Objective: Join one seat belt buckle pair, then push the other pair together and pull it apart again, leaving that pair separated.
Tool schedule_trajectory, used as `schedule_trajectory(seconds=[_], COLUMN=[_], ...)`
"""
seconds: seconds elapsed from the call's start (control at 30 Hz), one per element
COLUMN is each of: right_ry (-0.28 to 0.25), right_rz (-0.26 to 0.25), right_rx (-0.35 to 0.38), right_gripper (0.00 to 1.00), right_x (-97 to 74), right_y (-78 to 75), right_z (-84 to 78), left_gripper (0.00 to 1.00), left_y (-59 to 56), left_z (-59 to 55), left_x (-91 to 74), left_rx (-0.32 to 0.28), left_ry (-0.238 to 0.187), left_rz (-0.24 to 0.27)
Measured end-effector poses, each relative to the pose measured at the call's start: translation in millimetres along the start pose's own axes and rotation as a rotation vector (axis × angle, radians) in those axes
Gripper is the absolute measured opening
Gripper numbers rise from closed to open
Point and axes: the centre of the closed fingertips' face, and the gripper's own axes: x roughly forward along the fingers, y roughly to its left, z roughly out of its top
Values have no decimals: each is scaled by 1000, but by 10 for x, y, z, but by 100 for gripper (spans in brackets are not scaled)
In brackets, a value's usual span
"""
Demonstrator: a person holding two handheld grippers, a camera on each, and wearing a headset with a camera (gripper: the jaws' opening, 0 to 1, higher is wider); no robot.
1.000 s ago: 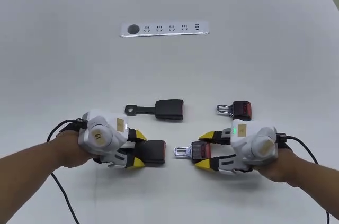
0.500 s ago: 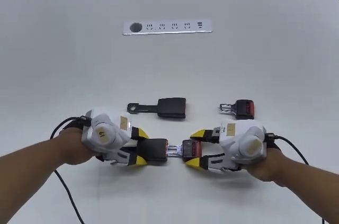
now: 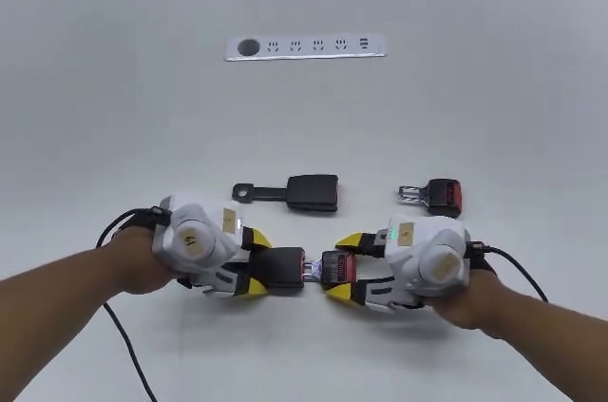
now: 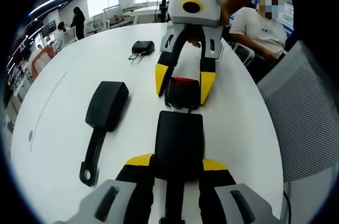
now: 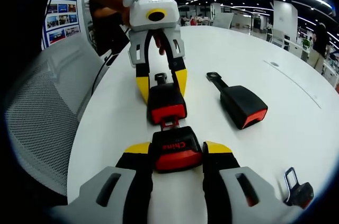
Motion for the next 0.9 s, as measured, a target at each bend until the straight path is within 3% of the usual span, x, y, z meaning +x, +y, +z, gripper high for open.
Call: schedule_trajectory(seconds=[0.37,0.4,0.9], right_ry=[1,3,46], right_rz=[-8,-14,-9], right_rx=[17,27,10], right_gripper=[34,34,34], right_x=[140,120,165], right_y=[51,10,-38], right_z=[85,64,9], left_gripper=[32,32,32], left_y=[15,-14,19], left_z=[-19,-20,-18], left_x=[-2,7,8], left_rx=[36,40,53], left_ry=[14,15,27], left_rz=[-24,-43,-42])
